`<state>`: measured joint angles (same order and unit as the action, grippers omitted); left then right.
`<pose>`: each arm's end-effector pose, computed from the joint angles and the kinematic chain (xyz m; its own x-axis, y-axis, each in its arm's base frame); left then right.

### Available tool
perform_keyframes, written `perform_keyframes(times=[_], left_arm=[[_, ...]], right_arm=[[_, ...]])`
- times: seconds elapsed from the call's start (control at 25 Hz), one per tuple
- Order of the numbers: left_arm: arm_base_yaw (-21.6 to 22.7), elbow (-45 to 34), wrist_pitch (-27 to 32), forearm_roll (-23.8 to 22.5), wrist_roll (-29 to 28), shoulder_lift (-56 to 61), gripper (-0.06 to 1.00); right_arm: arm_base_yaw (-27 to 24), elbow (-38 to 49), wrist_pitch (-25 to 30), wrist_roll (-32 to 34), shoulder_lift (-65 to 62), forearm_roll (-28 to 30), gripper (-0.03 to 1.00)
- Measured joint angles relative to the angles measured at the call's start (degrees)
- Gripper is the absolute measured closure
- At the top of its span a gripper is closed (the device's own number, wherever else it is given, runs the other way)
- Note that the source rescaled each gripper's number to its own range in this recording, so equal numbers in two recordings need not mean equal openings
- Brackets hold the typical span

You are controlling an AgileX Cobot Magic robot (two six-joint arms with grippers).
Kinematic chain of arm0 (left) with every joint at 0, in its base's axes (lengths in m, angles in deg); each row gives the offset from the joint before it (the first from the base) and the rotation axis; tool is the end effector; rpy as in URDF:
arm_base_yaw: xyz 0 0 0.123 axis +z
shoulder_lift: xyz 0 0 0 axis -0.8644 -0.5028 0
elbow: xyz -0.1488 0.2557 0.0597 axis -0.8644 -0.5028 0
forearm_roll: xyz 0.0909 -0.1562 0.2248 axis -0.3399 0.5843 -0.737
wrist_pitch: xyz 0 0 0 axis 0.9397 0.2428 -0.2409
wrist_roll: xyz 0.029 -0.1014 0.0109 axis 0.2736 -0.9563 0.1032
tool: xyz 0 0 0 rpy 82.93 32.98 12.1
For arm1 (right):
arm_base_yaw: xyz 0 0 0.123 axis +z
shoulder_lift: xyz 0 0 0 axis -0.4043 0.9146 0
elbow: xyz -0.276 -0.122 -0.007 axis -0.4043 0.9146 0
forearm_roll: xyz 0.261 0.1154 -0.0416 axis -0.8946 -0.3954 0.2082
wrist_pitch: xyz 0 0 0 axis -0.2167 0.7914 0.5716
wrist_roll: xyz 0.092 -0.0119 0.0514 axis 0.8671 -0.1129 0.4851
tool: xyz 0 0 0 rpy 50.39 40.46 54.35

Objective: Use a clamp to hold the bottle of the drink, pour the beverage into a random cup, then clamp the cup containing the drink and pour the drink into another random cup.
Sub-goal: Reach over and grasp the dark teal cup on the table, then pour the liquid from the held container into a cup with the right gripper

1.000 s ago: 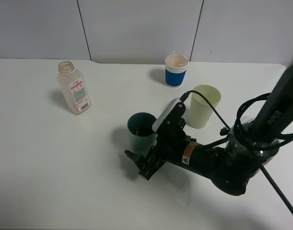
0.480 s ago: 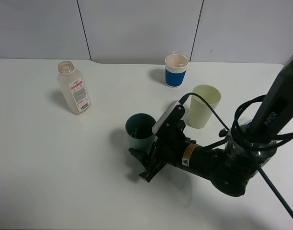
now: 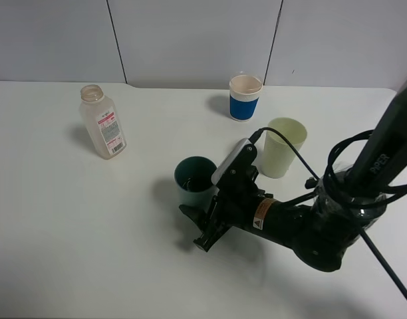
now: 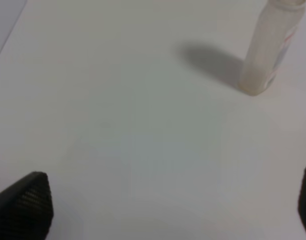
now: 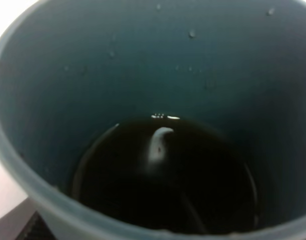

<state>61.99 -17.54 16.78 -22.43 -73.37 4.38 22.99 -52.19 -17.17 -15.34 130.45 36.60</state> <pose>0.0230 0.0034 0.2916 -0.4322 -0.0472 -0.9006 -0.0725 0.9972 -0.0174 0.2082 0.2242 0.0292 -0.0668 -0.4342 -0.8983 -0.7789 0.5853 -0.2250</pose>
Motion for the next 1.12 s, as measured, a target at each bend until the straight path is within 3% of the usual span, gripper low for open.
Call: perform_keyframes(times=[0.36,0.6,1.12], left_arm=[[0.00,0.00,0.00,0.00,0.00,0.00,-0.06],[0.00,0.00,0.06,0.00,0.00,0.00,-0.06],[0.00,0.00,0.05,0.06,0.00,0.00,-0.06]], right_arm=[[0.00,0.00,0.23,3.40,-10.02,-2.36,0.96],[-0.89,0.10,6.22,4.32,-17.30,-6.75,0.96],[-5.97,0.15,16.05,1.51,-31.17,-7.36,0.96]])
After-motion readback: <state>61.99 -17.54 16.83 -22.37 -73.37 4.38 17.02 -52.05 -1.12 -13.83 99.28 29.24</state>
